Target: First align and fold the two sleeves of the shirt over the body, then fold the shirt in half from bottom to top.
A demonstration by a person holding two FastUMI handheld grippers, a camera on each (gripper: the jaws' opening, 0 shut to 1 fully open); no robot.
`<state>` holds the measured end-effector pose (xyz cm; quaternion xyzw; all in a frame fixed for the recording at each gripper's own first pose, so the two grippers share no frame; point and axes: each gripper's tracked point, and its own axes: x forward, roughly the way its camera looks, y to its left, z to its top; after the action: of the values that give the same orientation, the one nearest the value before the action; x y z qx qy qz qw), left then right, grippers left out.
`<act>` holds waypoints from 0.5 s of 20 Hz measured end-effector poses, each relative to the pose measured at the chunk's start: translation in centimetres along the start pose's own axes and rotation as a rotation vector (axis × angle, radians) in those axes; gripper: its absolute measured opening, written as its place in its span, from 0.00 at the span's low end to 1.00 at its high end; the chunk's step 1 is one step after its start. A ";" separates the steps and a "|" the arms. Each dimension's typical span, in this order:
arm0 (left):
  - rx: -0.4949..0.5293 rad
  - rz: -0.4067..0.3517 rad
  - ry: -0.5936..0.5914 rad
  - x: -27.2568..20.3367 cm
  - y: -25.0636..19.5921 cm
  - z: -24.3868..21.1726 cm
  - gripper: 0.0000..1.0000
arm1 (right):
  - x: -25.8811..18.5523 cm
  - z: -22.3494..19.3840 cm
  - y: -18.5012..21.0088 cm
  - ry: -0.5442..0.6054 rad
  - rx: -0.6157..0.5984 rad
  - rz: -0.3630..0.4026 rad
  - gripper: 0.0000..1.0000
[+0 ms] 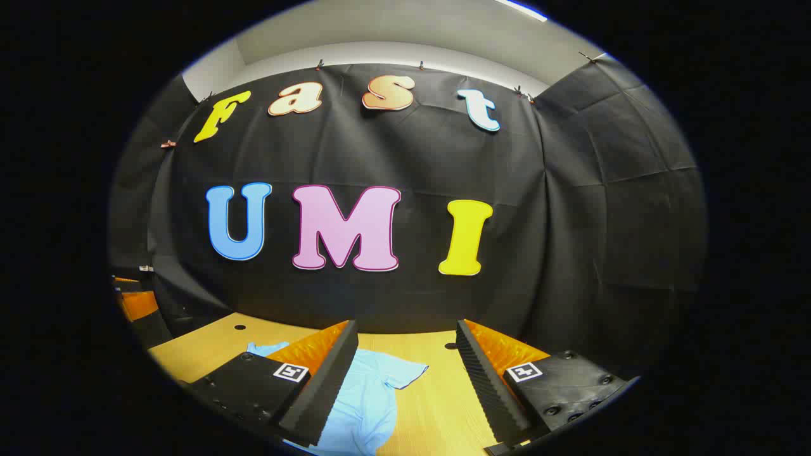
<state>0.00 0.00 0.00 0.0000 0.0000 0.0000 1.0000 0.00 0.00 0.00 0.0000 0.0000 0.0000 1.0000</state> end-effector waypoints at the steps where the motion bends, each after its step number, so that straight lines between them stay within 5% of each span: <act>1: 0.003 0.002 0.002 0.3 0.0 -0.1 0.97 | 0.3 -0.2 0.1 0.003 -0.003 0.004 0.99; 10: 0.009 0.003 0.006 2.4 -0.5 -0.1 0.97 | 2.7 -2.1 1.1 0.039 -0.064 0.041 0.96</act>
<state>2.36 -0.49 -0.11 0.0044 0.0032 0.0017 1.0000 2.66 1.15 -2.12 -0.0322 0.0194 0.0207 0.9991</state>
